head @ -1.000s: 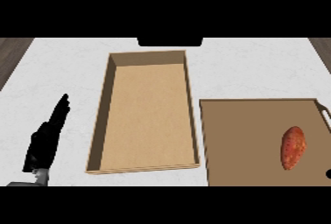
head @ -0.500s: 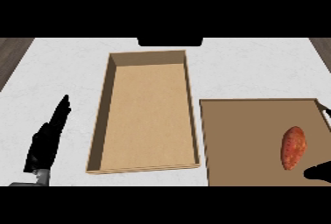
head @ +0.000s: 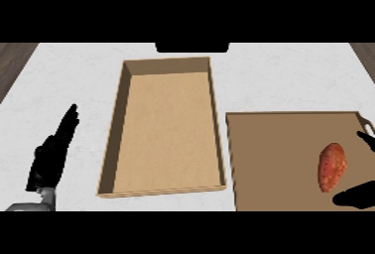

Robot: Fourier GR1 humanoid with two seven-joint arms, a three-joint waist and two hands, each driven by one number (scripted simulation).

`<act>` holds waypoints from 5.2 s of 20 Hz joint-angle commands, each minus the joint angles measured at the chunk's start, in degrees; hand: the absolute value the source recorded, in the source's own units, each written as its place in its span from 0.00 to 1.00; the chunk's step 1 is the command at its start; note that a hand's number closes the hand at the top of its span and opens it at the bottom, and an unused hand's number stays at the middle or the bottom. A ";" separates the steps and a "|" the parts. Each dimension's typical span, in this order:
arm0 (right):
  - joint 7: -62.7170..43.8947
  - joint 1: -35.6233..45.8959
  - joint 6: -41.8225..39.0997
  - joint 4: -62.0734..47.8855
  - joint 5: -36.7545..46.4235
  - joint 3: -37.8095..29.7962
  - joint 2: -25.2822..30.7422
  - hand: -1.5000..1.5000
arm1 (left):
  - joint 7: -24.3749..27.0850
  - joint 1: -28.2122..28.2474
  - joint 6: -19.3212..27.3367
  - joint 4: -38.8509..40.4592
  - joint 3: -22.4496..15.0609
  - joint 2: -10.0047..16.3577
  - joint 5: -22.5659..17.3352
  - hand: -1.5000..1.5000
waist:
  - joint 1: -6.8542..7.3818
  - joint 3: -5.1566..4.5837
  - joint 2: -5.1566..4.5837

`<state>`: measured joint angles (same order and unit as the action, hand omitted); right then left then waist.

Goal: Pick the sweet potato from the tray and place it in the cardboard box

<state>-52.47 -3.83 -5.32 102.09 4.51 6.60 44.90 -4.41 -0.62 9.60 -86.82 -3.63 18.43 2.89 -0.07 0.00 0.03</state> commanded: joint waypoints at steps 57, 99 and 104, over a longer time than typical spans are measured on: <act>-20.85 -17.64 -0.28 17.32 88.90 37.54 -41.42 1.00 | 0.52 5.73 -6.82 -4.76 6.28 -8.03 8.13 0.50 | -0.33 -0.11 0.34; -19.38 33.99 9.54 -8.40 59.77 20.90 -44.84 1.00 | -2.69 -2.62 -9.07 -3.01 3.97 -8.24 9.05 0.50 | 5.47 -0.04 -1.35; -21.11 43.37 17.80 -20.49 53.30 17.36 -44.87 0.00 | -1.25 -1.79 -8.80 -2.86 3.85 -8.28 9.51 0.50 | 5.81 -0.02 -1.13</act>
<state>-64.39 32.44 5.42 90.65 62.83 26.28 0.64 -6.13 -3.02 1.31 -89.30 0.24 9.66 12.39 5.22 -0.06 -1.24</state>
